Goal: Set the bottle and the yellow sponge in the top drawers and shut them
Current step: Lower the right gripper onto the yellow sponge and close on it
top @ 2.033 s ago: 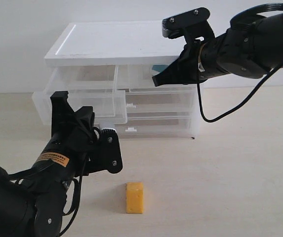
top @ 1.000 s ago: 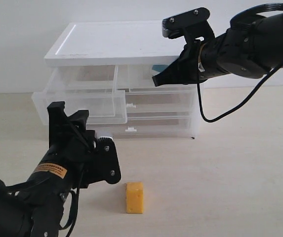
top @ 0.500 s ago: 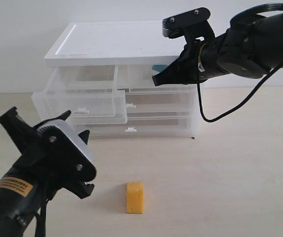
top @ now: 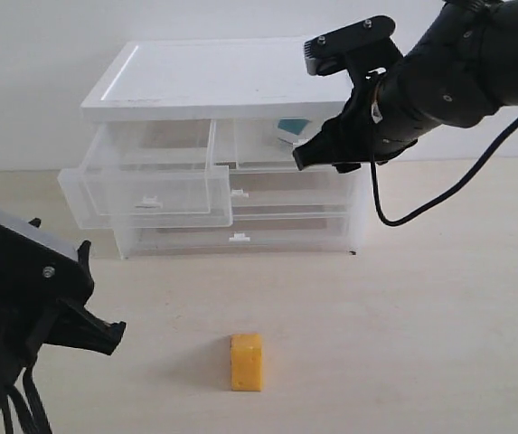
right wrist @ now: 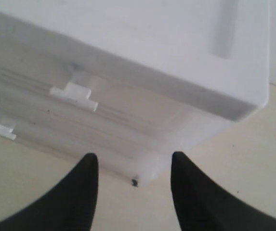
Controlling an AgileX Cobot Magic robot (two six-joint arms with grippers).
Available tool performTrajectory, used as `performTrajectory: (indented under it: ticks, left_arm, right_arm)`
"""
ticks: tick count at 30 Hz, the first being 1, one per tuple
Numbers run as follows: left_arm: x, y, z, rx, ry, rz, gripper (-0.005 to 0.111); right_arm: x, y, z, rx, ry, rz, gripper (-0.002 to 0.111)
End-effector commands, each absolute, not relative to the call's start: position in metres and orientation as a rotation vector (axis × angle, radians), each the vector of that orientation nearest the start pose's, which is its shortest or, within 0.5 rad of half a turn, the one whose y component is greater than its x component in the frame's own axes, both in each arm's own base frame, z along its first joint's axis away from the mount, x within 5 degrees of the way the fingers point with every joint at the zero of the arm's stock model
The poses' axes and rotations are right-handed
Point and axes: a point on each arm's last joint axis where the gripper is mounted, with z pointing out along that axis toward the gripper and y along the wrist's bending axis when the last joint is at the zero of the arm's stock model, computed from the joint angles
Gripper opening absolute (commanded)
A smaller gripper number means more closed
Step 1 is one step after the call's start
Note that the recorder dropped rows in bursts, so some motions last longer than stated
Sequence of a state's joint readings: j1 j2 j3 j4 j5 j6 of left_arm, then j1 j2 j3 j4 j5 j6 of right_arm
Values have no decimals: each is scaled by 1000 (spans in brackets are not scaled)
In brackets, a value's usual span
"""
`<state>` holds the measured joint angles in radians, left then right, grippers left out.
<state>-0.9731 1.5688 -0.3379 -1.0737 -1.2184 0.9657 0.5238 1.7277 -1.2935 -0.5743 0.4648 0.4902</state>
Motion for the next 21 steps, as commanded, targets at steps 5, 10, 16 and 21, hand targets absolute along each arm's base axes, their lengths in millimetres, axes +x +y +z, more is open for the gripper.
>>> performTrajectory:
  ticks: [5, 10, 16, 21]
  left_arm:
    - [167, -112, 194, 321, 1629, 315, 45]
    - [159, -100, 204, 260, 1606, 262, 45]
    - [158, -98, 207, 256, 1594, 260, 45]
    - [158, -98, 207, 262, 1595, 268, 45]
  right_arm:
    - [311, 190, 292, -579, 2350, 48, 43]
    - [279, 206, 298, -633, 2417, 143, 43]
    - [237, 236, 283, -715, 2491, 314, 43]
    - [217, 250, 264, -662, 2511, 389, 43]
